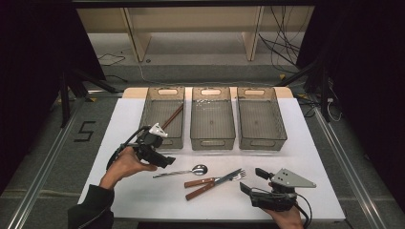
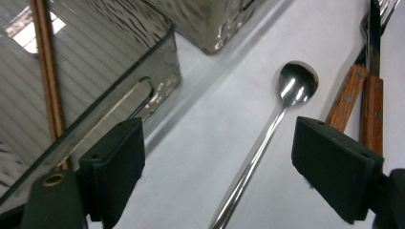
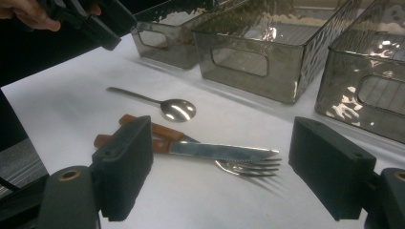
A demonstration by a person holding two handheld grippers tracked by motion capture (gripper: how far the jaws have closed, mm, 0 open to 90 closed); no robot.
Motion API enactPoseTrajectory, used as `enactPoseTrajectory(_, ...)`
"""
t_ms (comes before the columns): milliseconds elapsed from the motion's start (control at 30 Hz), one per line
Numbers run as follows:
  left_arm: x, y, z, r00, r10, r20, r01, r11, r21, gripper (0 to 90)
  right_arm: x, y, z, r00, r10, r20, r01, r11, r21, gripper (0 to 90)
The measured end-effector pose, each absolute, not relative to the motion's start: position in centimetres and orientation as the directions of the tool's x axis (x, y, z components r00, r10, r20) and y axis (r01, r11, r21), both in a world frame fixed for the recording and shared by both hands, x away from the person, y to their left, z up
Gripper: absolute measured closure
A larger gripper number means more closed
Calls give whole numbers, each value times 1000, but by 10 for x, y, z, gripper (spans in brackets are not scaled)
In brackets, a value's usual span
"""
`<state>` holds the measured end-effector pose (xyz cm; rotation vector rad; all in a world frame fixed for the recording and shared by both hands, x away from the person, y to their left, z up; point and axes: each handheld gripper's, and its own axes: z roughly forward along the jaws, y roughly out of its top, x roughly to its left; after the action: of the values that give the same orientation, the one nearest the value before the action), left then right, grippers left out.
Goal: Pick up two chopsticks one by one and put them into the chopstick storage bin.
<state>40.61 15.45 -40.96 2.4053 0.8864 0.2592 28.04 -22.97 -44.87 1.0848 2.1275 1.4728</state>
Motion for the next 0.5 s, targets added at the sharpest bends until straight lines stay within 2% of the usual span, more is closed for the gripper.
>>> enactPoseTrajectory(500,403,144,-431,799,601,18,527,-715,459,182,281,-228,-448,-653,745,140,396,179,901,238)
